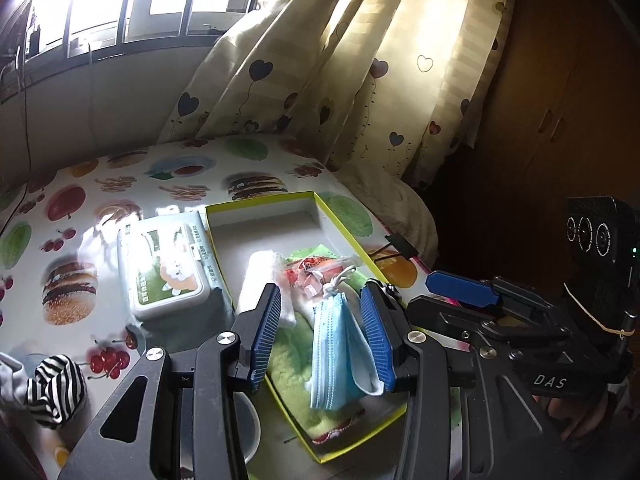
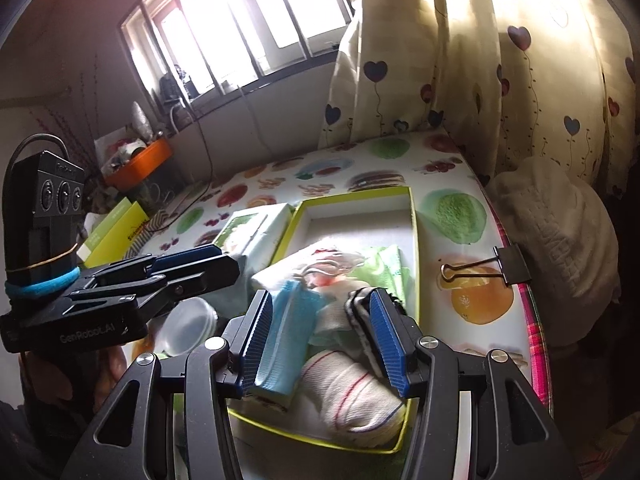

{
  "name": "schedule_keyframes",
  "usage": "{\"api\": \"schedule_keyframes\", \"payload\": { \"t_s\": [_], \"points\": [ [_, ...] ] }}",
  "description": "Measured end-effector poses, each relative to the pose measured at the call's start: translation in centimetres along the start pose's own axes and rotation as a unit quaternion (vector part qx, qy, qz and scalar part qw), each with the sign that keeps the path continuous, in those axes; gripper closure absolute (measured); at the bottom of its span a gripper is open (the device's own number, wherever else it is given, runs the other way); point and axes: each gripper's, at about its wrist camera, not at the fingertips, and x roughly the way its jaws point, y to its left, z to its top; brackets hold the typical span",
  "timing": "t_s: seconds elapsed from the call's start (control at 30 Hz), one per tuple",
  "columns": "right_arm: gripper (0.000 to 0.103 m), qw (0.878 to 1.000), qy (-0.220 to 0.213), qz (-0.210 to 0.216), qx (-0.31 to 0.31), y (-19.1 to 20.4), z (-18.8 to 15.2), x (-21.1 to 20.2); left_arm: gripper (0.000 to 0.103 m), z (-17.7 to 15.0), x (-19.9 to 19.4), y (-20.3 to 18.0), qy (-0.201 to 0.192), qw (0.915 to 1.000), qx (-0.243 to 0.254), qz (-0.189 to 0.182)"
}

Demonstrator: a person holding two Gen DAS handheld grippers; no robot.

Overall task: Organize soft objects
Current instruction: 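Lower the striped sock into the box and open the right gripper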

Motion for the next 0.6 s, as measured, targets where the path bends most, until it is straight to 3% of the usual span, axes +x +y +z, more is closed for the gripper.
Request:
{"api": "schedule_keyframes", "payload": {
  "t_s": [0.23,0.6],
  "points": [
    [0.053,1.000,-0.002,0.001,-0.028,3.1,-0.4,-1.0,0.060,-1.8,-3.4,1.1,-0.025,0.9993,-0.028,0.008],
    [0.053,0.997,0.017,0.026,-0.073,8.3,-1.5,-0.6,0.060,-5.1,-7.4,3.3,-0.049,0.9951,-0.069,0.051]
  ]
}}
